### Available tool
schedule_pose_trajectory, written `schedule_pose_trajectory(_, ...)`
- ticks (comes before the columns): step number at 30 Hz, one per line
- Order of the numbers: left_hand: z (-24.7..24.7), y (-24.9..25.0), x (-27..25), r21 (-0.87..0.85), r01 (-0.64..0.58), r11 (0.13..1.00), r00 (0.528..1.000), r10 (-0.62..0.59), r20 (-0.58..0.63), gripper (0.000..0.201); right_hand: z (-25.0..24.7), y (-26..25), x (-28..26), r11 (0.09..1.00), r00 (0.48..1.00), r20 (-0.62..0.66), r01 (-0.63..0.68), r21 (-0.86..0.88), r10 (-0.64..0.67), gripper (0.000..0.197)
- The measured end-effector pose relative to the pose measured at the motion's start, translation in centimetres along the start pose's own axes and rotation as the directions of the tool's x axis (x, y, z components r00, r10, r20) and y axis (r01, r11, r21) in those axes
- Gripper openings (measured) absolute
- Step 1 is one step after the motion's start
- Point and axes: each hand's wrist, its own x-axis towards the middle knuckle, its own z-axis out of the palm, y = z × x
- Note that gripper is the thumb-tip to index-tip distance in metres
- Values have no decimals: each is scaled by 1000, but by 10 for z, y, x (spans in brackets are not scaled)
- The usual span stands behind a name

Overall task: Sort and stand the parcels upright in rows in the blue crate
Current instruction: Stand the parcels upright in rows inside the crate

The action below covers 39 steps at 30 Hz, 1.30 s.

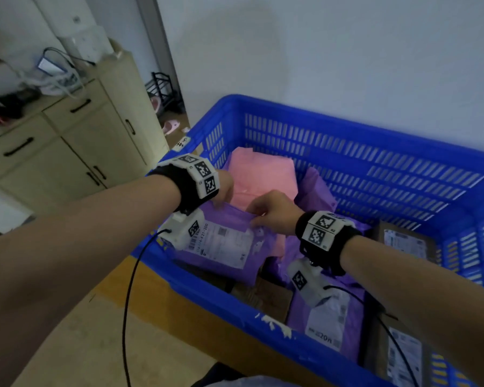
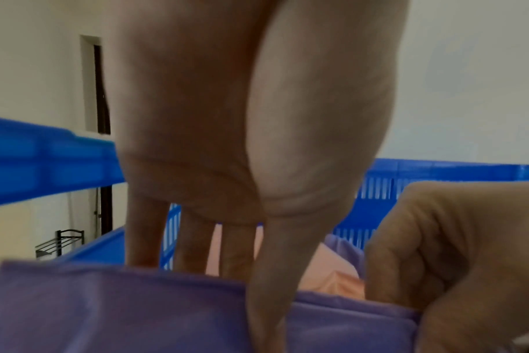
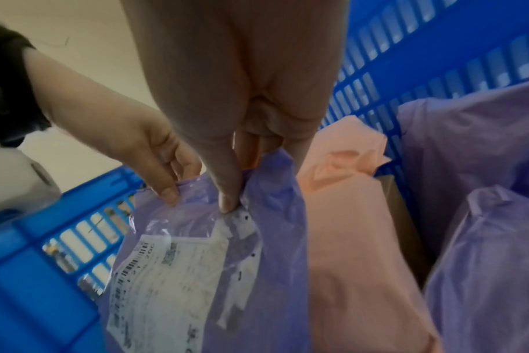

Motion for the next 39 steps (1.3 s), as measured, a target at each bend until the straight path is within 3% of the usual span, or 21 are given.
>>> schedule_pose_trajectory(3, -16, 4, 2, -91, 11, 996, 977, -30, -210, 45, -26, 7, -9, 997, 996, -75, -34, 73, 39, 22)
schedule_pose_trajectory(6, -33, 4, 1, -221, 7, 975, 915, -96, -392, 71, -55, 23, -25, 976, 987, -126, -73, 206, 100, 21)
schedule_pose_trajectory(10, -58, 3, 7, -386, -81, 919, 856, -134, -499, 104, -92, 50, -56, 924, 936, -279, -104, 368, 216, 22)
schedule_pose_trajectory(13, -68, 11, 10, -545, -181, 819, 827, -173, -536, 110, -110, 62, -79, 835, 873, -366, -79, 544, 321, 18)
schedule_pose_trajectory(16, -67, 29, 16, -677, -271, 684, 831, -189, -524, 88, -122, 67, -95, 738, 820, -418, -8, 674, 391, 17)
schedule_pose_trajectory(18, -62, 41, 25, -781, -312, 541, 875, -157, -458, 66, -126, 68, -103, 683, 785, -456, 57, 728, 420, 17)
schedule_pose_trajectory(20, -57, 55, 33, -886, -338, 318, 917, -102, -386, 66, -129, 69, -111, 616, 762, -468, 116, 779, 448, 18)
schedule_pose_trajectory(22, -55, 67, 40, -927, -363, 100, 924, -92, -372, 73, -131, 71, -120, 539, 745, -463, 167, 826, 479, 26)
schedule_pose_trajectory(24, -56, 78, 43, -930, -365, -46, 930, -77, -361, 76, -131, 75, -130, 485, 723, -464, 203, 851, 512, 26)
schedule_pose_trajectory(25, -55, 84, 43, -932, -356, -69, 934, -47, -354, 73, -131, 76, -134, 473, 708, -464, 205, 857, 532, 21)
schedule_pose_trajectory(28, -52, 98, 44, -944, -328, -28, 942, 57, -330, 52, -130, 86, -146, 440, 668, -463, 221, 871, 582, 15)
schedule_pose_trajectory(31, -47, 114, 45, -944, -329, -8, 940, 92, -328, 53, -128, 95, -155, 395, 637, -485, 291, 871, 599, 15)
schedule_pose_trajectory(34, -41, 129, 50, -936, -353, 7, 932, 86, -351, 59, -124, 105, -162, 432, 573, -511, 282, 857, 640, 15)
schedule_pose_trajectory(36, -37, 140, 53, -931, -364, 31, 930, 63, -362, 58, -120, 112, -166, 501, 510, -526, 201, 842, 680, 16)
schedule_pose_trajectory(39, -29, 154, 60, -939, -338, 64, 941, 50, -335, 57, -113, 118, -172, 636, 444, -559, -34, 771, 700, 25)
